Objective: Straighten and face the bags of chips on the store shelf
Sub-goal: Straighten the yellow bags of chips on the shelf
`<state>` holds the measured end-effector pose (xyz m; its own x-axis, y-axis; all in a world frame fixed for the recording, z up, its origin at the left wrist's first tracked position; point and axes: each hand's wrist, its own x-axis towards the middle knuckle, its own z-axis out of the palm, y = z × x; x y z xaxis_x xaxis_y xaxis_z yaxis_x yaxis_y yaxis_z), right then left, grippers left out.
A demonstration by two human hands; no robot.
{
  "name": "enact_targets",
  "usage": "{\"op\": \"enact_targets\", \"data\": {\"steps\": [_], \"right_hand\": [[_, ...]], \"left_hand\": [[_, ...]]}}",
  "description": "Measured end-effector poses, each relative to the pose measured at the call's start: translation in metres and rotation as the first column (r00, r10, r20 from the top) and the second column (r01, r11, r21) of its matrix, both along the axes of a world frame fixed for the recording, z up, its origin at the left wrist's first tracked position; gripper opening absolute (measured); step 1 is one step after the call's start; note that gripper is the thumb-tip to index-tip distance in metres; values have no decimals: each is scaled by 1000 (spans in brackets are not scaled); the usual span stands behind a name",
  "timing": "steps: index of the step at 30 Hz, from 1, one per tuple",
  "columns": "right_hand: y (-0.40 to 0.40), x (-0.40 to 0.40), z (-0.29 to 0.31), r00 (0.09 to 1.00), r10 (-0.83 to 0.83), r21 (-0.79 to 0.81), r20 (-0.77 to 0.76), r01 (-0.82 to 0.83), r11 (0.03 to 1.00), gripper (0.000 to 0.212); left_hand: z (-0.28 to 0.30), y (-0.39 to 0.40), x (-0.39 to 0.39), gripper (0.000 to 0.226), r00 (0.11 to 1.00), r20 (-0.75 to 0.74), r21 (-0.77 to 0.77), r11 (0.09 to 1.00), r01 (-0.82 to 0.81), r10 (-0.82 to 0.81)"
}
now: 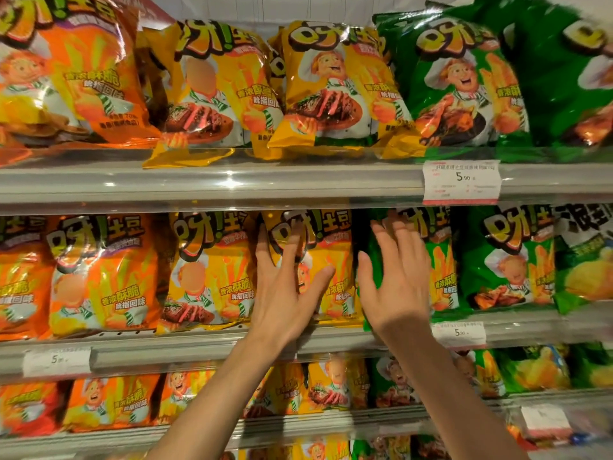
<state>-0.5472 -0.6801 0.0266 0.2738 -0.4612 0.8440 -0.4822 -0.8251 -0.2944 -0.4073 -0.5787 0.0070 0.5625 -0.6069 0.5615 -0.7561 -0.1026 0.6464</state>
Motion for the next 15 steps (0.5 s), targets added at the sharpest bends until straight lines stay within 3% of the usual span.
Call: {"op": "enact_targets", "data": {"steps": [2, 4, 10, 15], "right_hand": [[-14, -9, -6, 974, -195, -10, -115, 195, 981, 45], [-24, -13, -14, 928, -286, 37, -238, 303, 952, 50], [-37, -13, -17, 938, -274, -5, -214, 280, 960, 55], [-24, -22, -10, 966, -159, 125, -205, 187, 974, 61]], "left_hand": [[-1, -4, -3, 75, 1000, 7, -15, 1000, -16, 16], [-4, -7, -3, 76, 999, -5, -34, 999, -35, 35], [-3, -15, -10, 75, 1000, -13, -40, 999, -11, 11], [-4, -1, -1, 74, 998, -46, 27, 999, 36, -35]]}}
